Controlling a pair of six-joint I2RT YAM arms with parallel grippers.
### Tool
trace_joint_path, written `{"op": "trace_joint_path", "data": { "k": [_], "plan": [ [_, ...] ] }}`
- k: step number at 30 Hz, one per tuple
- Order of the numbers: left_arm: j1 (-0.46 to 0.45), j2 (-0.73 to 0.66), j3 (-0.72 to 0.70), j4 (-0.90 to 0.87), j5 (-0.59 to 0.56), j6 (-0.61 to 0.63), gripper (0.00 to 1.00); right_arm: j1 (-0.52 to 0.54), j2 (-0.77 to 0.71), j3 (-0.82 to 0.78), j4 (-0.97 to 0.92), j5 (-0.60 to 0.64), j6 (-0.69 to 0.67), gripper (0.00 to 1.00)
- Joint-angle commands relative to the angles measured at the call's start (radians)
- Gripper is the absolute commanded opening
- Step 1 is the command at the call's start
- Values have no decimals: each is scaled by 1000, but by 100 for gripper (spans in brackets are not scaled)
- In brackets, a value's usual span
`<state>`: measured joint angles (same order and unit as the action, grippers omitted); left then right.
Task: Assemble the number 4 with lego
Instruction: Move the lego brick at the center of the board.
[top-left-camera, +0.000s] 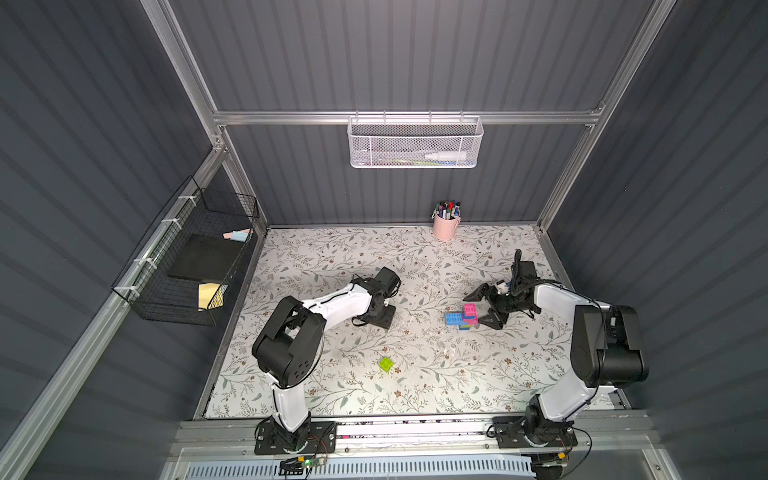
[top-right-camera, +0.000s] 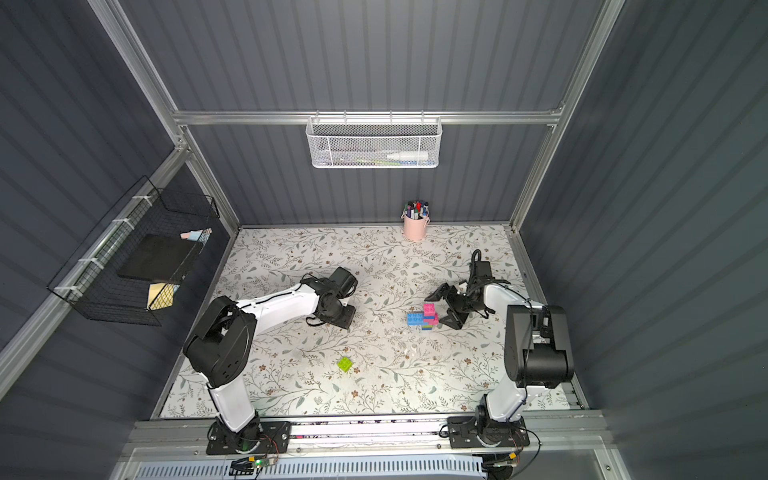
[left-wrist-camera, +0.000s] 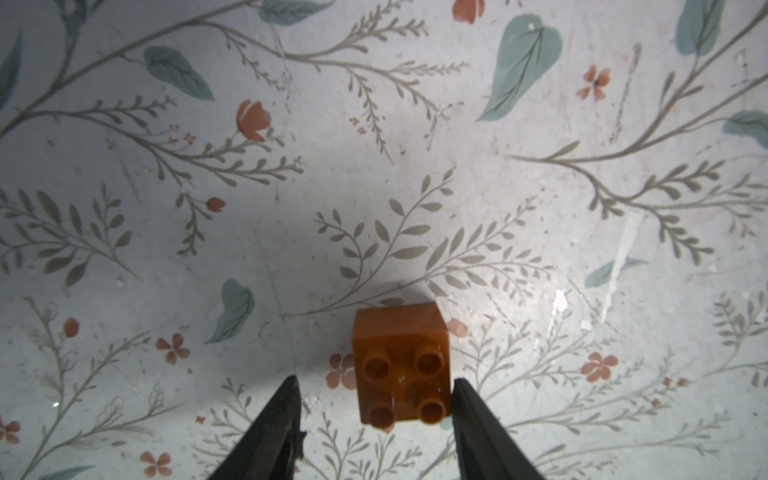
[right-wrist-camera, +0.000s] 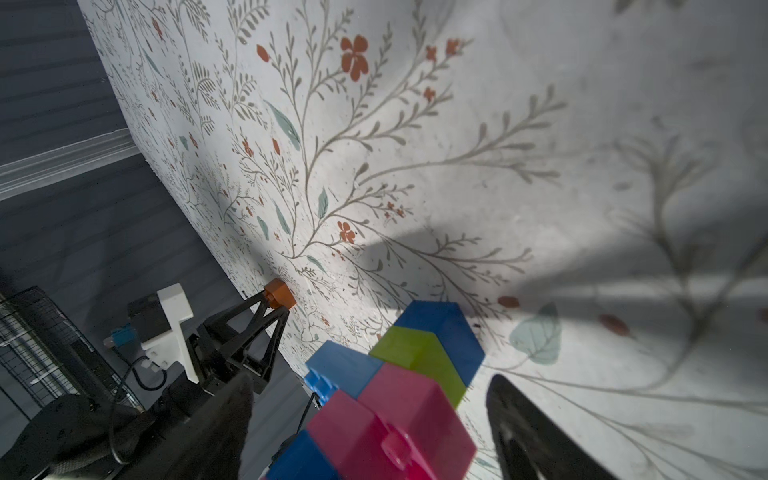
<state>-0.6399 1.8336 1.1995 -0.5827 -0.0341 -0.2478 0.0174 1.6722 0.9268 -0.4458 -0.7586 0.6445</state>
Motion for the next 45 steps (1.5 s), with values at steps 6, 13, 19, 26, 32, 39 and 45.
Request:
{"op": "trace_joint_path", "data": {
  "k": [6,13,19,26,32,39,45],
  "plan": [
    [-6,-21,-10,-11,-15,-5,54,-2,70,-34,99,-66,67,89],
    [-6,-27,-20,-11,-15,-7,54,15,92,-52,147,-99,99,89],
    [-6,-30,-20,-11,-16,-8,54,37,110,-52,168,-111,119,90],
    [-6,-39,-30,-12,-18,-10,54,67,130,-57,204,-117,145,90],
    [-6,-47,-40,-11,-18,-17,54,104,148,-54,234,-119,175,90],
    [-5,-53,-44,-15,-21,-22,54,153,159,-57,273,-113,223,90],
    [-6,-59,-49,-19,-25,-22,54,193,160,-67,311,-105,269,91]
  ]
}}
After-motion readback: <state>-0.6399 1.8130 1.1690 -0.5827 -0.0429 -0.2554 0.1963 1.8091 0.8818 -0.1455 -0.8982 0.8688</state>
